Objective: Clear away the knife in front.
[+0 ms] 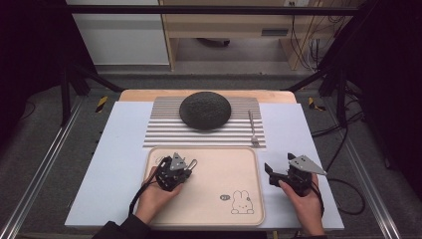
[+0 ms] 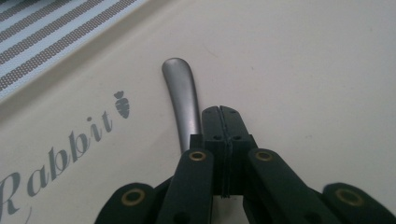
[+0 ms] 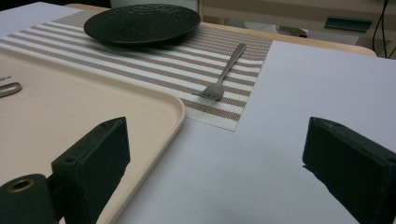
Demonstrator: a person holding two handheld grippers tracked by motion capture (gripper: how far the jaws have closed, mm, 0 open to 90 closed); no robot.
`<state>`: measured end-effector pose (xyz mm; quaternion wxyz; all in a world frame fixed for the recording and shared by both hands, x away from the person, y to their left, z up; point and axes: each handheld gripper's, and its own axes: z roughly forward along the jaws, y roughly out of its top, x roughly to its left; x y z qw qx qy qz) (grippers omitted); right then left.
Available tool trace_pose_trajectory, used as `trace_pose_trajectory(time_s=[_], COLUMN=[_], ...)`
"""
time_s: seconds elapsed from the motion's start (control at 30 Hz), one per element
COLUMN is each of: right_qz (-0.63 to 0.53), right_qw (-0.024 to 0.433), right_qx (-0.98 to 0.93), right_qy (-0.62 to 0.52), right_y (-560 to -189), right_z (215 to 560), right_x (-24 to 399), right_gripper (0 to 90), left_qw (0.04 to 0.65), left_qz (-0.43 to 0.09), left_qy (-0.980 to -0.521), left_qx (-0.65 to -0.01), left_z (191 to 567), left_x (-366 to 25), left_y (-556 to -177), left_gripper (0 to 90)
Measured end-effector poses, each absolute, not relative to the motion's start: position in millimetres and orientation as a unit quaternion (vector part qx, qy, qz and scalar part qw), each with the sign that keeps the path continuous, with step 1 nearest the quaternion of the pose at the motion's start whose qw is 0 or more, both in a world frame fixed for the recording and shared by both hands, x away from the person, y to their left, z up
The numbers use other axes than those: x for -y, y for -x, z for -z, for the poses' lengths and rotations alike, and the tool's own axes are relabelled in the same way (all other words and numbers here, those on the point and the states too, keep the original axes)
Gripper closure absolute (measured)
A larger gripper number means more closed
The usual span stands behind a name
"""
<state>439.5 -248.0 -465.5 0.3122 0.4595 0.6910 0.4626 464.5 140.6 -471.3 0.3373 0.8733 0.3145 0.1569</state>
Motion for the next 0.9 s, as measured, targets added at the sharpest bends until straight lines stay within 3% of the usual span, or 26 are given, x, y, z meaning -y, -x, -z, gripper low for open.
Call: trace_pose_trajectory(time_s=[0.9], right_qz=[-0.460], right_qw=[0.312], right_qx=[-0.695], right_qy=[-0.457], right_y=[-440], right_z=[466], right_x=[247], right_gripper=[7.5], left_qw=[0.306], left_qz=[-0.192], left_qy=[-0.855], left_qx=[-0.373], left_z=[469], left_x=[-193], left_y=[-483], left_gripper=[90.0])
